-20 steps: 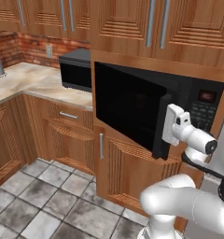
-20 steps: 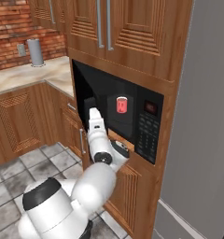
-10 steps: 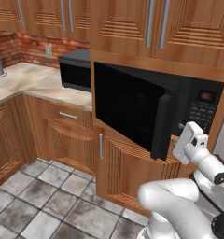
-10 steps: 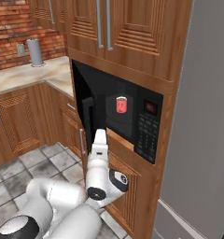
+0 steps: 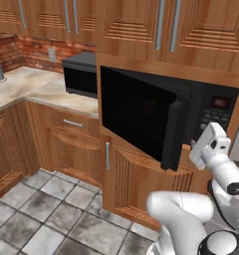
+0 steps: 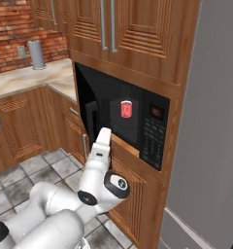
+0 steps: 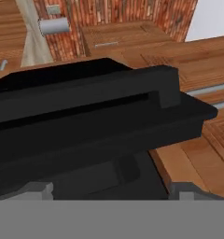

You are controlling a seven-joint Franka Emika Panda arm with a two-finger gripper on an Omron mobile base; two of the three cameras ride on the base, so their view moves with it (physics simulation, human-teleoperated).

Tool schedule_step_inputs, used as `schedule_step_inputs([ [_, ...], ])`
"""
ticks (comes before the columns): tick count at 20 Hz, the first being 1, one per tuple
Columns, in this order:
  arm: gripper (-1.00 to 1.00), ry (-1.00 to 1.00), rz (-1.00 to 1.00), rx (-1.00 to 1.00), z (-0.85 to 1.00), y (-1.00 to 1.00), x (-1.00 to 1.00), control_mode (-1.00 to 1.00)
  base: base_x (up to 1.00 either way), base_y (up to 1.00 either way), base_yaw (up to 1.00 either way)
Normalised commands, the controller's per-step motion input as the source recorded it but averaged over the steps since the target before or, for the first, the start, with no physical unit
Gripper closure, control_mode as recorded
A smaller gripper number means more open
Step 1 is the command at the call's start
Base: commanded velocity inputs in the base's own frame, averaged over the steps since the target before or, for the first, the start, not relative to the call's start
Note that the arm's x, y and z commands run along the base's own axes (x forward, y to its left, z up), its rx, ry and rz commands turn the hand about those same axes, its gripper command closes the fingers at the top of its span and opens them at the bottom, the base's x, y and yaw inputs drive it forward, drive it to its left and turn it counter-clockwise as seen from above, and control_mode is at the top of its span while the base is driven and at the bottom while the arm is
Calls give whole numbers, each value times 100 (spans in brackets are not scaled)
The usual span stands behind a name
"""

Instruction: Place the microwavable item in the microwave. Then, close the microwave door and press the start button.

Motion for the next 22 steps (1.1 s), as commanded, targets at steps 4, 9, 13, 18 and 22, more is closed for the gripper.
schedule_step_inputs([
  [4, -100, 9, -14, 0, 100, 45, -4, -100, 0, 0, 0],
  [9, -100, 14, -12, 0, 89, 33, -15, -100, 0, 0, 0],
  [13, -100, 25, -12, 0, 41, 50, -13, -100, 0, 0, 0],
  [18, -100, 32, -12, 0, 5, 78, 0, -100, 0, 0, 0],
  [22, -100, 34, -13, 0, -3, 85, 12, -100, 0, 0, 0],
])
